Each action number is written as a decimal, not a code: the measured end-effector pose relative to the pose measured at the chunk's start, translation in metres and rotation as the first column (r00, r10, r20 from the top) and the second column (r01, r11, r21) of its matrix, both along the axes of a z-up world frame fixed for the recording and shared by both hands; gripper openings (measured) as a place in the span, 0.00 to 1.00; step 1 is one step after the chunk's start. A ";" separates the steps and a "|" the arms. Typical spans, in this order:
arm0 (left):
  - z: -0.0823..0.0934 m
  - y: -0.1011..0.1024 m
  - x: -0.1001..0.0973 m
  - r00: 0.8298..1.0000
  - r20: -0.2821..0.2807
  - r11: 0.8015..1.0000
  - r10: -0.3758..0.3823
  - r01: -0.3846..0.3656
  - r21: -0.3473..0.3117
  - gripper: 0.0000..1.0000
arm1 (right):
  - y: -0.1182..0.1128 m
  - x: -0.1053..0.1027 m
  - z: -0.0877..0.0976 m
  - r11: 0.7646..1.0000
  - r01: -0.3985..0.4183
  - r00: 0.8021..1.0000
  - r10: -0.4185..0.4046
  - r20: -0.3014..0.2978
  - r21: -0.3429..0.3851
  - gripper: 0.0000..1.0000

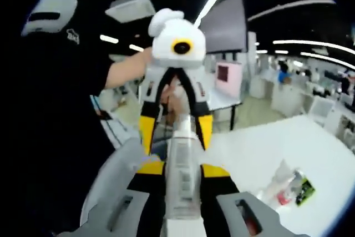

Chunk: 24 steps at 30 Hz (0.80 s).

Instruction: Arrange the skincare products in the storage area until every visible bottle or jar stands upright without overlapping.

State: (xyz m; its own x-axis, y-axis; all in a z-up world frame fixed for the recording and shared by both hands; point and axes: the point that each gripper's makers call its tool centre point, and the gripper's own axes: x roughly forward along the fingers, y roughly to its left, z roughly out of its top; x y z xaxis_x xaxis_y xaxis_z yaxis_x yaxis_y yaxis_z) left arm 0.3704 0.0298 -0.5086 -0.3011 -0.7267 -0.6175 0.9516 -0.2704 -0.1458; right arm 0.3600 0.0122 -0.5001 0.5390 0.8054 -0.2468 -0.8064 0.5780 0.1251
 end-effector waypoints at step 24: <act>0.157 -0.029 0.019 0.911 -0.411 0.648 0.021 -0.325 -0.689 0.42 | 0.000 0.009 0.112 0.813 0.025 0.959 -0.184 0.215 0.582 0.16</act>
State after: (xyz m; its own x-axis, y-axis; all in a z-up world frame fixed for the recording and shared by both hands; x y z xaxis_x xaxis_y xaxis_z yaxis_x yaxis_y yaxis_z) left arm 0.3897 0.0012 -0.3519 -0.1939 -0.9472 0.2554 0.9185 -0.2667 -0.2919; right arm 0.3689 0.0120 -0.3884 0.6068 0.6919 0.3913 -0.7941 0.5486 0.2616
